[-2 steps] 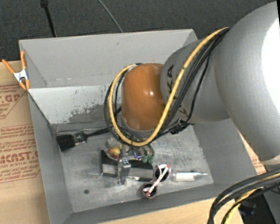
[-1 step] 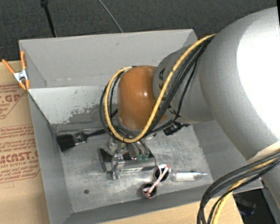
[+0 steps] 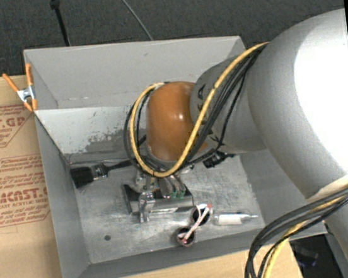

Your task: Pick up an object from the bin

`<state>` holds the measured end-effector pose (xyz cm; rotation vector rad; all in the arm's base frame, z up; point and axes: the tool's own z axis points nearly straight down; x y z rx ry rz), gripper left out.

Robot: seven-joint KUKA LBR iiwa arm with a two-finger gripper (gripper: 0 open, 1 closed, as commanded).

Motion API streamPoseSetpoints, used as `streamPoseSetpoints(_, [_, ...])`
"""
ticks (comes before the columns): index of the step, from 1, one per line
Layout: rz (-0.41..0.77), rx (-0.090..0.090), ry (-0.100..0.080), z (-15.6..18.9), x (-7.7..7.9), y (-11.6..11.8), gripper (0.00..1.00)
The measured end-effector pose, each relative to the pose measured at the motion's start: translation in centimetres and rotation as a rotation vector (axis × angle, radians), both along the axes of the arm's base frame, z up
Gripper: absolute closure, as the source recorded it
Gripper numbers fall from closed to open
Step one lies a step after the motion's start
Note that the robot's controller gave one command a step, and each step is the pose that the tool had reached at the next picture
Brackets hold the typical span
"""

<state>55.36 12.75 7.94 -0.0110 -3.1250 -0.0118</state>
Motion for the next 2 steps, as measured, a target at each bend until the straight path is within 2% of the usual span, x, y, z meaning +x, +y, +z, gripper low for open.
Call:
streamPoseSetpoints(1, [0.024, -0.009, -0.005, 3.4, -0.6, -0.1, 1.00])
streamPoseSetpoints(2, [0.029, -0.007, -0.013, 8.6, -0.4, 0.1, 1.00])
